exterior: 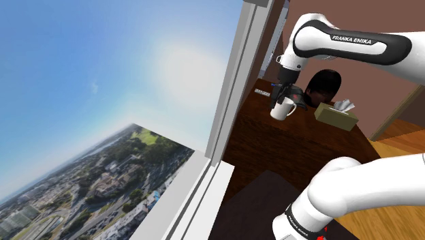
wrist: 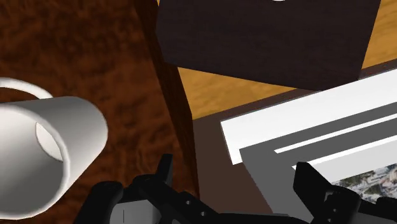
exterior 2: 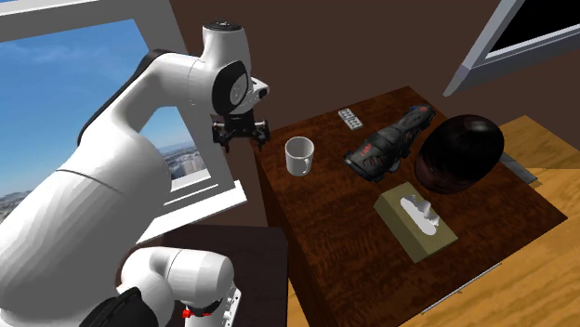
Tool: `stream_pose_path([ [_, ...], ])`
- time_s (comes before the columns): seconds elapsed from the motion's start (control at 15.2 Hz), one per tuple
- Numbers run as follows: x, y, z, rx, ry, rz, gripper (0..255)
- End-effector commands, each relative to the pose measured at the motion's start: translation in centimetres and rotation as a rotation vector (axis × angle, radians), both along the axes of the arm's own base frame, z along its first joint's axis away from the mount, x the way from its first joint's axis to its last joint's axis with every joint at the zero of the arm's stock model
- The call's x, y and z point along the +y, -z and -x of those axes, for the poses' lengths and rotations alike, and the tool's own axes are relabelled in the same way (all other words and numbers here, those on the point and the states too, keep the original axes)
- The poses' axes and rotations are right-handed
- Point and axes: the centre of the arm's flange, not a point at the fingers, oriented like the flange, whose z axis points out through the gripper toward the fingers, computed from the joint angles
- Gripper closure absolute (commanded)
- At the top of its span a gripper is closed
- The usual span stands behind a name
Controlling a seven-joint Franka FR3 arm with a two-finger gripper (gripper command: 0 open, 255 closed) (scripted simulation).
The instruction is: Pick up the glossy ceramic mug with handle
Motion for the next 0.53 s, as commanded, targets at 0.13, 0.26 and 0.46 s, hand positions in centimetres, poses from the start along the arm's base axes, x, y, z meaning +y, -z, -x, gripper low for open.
stream_pose_path([
  [0.13,-4.7,0.4,-1.0,-0.003,-0.003,0.041,0],
  [0.26,-7.0,0.5,-1.4,-0.005,-0.004,0.06,0],
  [0.46,-10.5,0.6,-2.0,-0.007,-0.006,0.09,0],
])
